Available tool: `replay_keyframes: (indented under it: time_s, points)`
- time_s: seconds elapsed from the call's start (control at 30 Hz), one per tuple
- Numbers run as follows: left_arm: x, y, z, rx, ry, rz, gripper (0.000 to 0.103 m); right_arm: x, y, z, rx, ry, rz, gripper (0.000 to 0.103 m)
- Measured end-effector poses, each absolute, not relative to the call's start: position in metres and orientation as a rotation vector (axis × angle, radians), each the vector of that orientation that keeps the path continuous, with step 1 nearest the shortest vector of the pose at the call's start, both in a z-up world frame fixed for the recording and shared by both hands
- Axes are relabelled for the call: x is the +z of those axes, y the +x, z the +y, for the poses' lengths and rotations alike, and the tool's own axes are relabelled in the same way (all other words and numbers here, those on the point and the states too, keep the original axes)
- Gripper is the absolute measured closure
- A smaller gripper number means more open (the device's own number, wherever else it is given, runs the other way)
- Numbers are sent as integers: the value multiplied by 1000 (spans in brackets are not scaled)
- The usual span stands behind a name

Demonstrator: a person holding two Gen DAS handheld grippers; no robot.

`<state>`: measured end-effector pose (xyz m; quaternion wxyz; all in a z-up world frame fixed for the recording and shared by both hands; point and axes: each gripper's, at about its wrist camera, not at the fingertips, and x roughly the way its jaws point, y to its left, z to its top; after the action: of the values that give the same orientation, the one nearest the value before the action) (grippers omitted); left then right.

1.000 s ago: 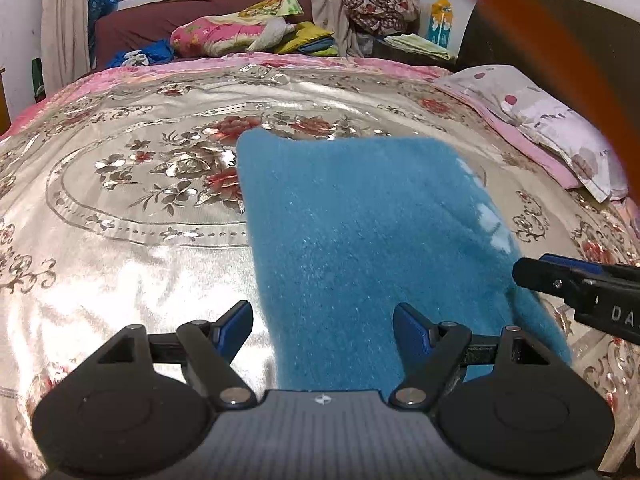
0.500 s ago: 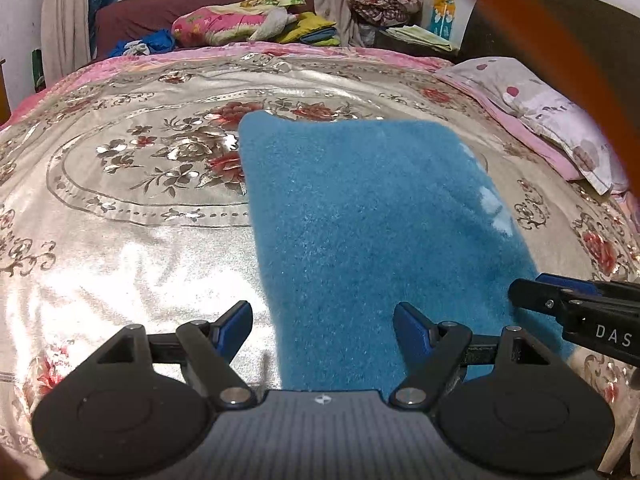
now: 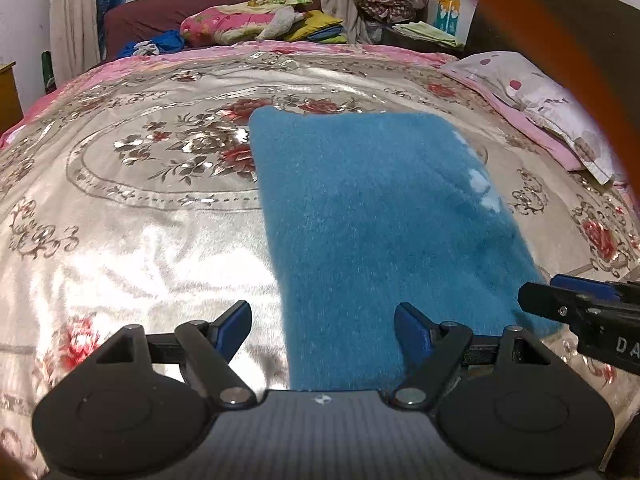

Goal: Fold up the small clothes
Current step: 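Open the right gripper and release the folded teal sweater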

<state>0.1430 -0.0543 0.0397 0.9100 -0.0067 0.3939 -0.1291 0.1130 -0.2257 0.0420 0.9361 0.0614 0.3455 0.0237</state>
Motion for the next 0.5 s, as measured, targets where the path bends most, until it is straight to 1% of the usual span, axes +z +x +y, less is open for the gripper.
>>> replay_keyframes:
  time_s: [0.23,0.5]
  points:
    - [34,128,-46,-248,-49,817,13,33,97,-226,48,147,731,65]
    - [33,121,-47,-248,-31,816,12,28,93,-228,45,167,742,65]
